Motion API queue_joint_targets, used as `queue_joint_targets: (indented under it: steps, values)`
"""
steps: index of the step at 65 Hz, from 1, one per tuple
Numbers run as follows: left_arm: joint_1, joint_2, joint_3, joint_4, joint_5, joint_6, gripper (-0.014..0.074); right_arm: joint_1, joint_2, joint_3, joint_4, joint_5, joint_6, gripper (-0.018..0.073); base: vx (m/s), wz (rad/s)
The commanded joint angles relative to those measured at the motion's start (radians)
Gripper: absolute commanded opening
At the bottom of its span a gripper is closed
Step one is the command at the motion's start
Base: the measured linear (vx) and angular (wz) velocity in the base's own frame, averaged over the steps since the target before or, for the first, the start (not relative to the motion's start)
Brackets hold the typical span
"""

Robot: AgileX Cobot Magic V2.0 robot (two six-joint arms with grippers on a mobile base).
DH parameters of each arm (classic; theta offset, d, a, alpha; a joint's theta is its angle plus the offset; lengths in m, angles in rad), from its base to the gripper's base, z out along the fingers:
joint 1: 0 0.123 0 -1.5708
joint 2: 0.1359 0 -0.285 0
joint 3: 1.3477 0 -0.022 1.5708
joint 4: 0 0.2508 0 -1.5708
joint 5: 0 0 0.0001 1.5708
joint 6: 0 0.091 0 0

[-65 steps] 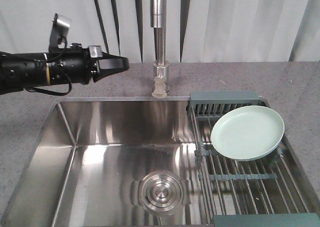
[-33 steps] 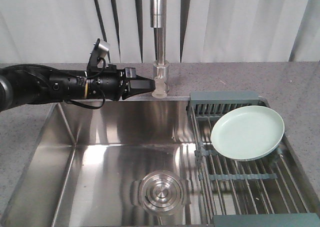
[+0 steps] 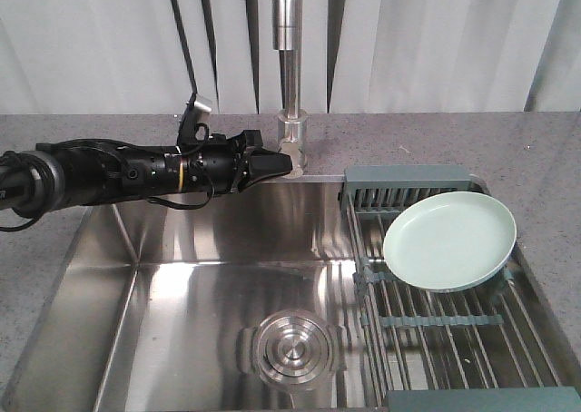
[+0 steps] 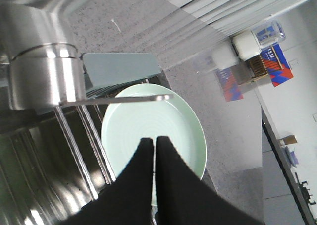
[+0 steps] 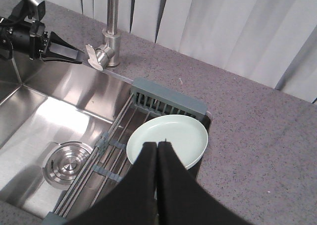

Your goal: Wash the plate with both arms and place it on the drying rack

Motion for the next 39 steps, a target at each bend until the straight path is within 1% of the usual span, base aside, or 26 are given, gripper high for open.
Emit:
queue_joint_targets:
  steps: [1, 13, 23, 39]
  values:
    - [-0.005, -0.043, -0.032, -0.078, -0.033, -0.006, -0.0006, -0.005, 0.005, -0.03, -0.002, -0.063, -0.007, -0.0007, 0.0, 0.0]
    - [-0.005, -0.033, -0.032, -0.089, -0.03, -0.006, -0.0006, -0.005, 0.005, -0.03, -0.002, -0.063, -0.007, -0.0007, 0.0, 0.0]
    - [-0.005, -0.033, -0.033, -0.117, -0.026, -0.006, -0.0006, -0.005, 0.005, -0.03, -0.002, -0.063, -0.007, -0.0007, 0.0, 0.0]
    - [-0.005, -0.031, -0.084, -0.113, -0.015, -0.006, -0.0006, -0.005, 0.005, -0.03, -0.002, -0.064, -0.007, -0.0007, 0.0, 0.0]
